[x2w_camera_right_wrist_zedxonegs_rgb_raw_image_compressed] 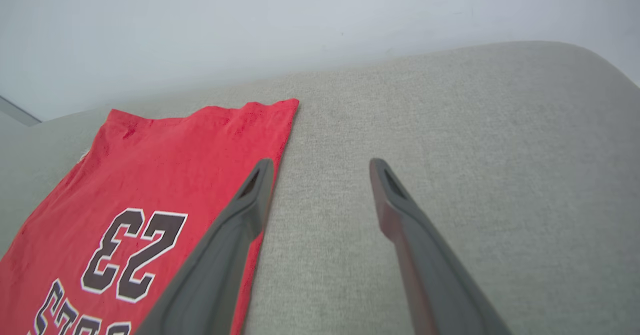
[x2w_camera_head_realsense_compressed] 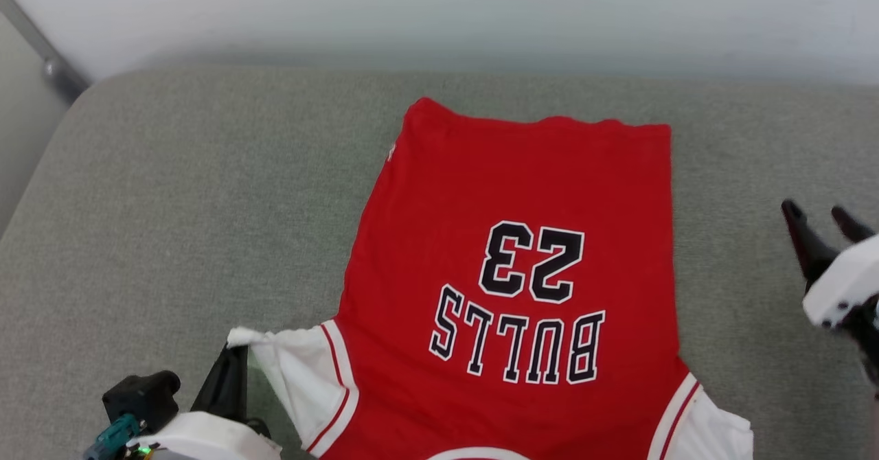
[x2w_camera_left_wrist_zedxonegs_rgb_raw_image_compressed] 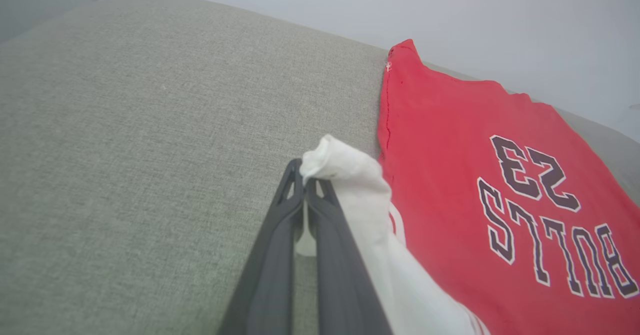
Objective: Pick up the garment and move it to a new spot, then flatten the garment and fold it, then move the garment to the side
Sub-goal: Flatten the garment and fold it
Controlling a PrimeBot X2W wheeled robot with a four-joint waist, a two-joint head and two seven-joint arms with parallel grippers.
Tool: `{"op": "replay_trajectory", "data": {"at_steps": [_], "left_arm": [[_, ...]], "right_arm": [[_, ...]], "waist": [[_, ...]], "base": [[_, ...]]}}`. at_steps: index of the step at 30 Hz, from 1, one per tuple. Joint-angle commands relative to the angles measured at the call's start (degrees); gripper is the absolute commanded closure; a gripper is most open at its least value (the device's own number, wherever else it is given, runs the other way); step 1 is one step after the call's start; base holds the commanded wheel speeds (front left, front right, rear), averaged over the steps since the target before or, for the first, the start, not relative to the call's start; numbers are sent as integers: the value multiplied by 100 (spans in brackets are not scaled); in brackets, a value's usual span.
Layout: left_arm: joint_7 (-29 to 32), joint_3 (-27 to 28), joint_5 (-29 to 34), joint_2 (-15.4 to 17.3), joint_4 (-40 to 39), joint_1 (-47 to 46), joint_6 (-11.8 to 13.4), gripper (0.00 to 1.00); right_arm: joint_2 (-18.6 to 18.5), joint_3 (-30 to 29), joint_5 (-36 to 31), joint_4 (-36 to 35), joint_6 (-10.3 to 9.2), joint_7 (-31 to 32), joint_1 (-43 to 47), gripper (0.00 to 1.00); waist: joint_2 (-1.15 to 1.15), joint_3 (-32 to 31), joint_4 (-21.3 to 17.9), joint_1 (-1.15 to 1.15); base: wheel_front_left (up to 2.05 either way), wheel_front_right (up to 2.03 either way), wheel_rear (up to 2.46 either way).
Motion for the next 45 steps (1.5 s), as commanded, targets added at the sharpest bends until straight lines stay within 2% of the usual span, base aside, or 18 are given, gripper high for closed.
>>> {"op": "replay_trajectory", "data": {"at_steps": [1,5,13,19,26,27,28,29,32,37,45], "left_arm": [[-63,-18,45,-29,-58,-156,-40,100],[-239,-57,141,-142,-263,-548,-173,100],[-419,-141,352,-350,-543,-1173,-413,100],[-462,-191,492,-472,-608,-1462,-552,100],[-487,-171,549,-594,-464,-1614,-684,100],[-489,-168,562,-613,-440,-1632,-696,100],[-490,-169,573,-631,-414,-1640,-704,100],[-490,-166,581,-645,-386,-1638,-722,100],[-495,-157,576,-693,-275,-1626,-760,100],[-498,-125,585,-736,-52,-1514,-804,100],[-451,-51,571,-644,270,-1092,-645,100]], "right_arm": [[-55,-50,-71,226,-2,34,-401,0],[-175,-195,-274,1103,-2,331,-1724,0],[-224,-358,-940,2381,-2,1665,-3768,0],[-65,-602,-1463,2845,-2,2393,-4458,0],[245,-788,-1776,3432,-2,3160,-4345,0],[261,-801,-1815,3446,-2,3198,-4337,49],[268,-794,-1831,3468,-2,3265,-4332,91],[274,-802,-1839,3476,-2,3291,-4326,100],[209,-717,-1880,3349,-2,3146,-4373,100],[-101,-451,-1965,3096,-3,2812,-4463,100],[-595,216,-1515,2630,-3,2549,-3959,100]], "waist": [[0,460,282,-1],[0,986,511,-1],[0,1914,789,-1],[0,2306,900,-1],[0,2473,933,-1],[0,2476,940,-1],[0,2472,948,-1],[0,2463,954,-1],[0,2380,963,-1],[0,2044,901,-1],[0,1102,574,-1]], "base": [[0,0,0],[0,0,0],[0,0,0],[0,0,0],[0,0,0],[0,0,0],[0,0,0],[0,0,0],[0,0,0],[0,0,0],[0,0,0]]}}
